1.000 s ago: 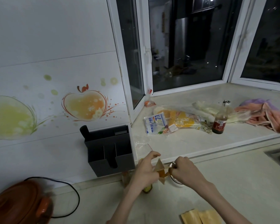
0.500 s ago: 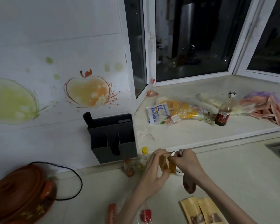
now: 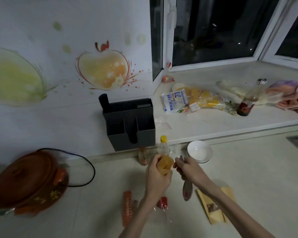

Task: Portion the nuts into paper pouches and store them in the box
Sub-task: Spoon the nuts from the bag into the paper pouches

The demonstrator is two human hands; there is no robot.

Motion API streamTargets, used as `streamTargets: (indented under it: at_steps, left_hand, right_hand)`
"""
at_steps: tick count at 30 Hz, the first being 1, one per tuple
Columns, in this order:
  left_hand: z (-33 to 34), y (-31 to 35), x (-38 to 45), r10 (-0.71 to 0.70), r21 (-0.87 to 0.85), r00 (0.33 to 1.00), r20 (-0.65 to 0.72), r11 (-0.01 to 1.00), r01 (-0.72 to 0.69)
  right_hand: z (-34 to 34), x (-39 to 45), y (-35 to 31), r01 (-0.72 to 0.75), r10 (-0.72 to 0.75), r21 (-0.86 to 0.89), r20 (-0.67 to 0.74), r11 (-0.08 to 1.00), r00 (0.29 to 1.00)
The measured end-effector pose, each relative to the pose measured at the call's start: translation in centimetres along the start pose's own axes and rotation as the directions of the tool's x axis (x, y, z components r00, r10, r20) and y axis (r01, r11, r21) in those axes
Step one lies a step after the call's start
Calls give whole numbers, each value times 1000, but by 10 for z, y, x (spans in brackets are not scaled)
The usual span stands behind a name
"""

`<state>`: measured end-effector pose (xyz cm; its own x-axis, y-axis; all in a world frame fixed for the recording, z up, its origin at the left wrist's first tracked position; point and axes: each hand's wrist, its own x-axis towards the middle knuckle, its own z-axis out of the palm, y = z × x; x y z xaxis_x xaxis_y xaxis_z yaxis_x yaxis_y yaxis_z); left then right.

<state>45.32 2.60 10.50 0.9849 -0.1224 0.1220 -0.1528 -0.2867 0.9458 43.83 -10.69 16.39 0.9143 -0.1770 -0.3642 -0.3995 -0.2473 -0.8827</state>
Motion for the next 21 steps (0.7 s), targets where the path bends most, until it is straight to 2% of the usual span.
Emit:
streamTargets:
  at_steps: [2,5,8,11,14,19,21]
  left_hand:
    - [-11,-15,-3,-128,-2,992,4,992,128]
    - [-29,-47,-13,-338,78,939,70,940,332]
    - [-46,-80,-27,-502,167,864,44,856,489]
    - [-58,-112,-39,-650,147,757,71,757,636]
    - [-66,-141,-51,-724,125,685,86,690,713]
    - [-68,-170,-55,-769,101,633,92,639,762]
    - [-69,-174,-54,-772,92,631,72,635,767]
  right_hand:
    - [11,1,16,14,-15,-6,-57,1000,998]
    - [22,2,45,40,-62,-183,-113,982,992]
    - [30,1,76,10,-48,-301,-119,954,992]
    - [35,0,106,-36,-15,-375,-131,926,991]
    - [36,-1,133,-128,81,-381,-136,915,987]
    - [36,3,163,-191,99,-438,-225,879,969]
    - [36,9,171,-242,134,-445,-261,862,956]
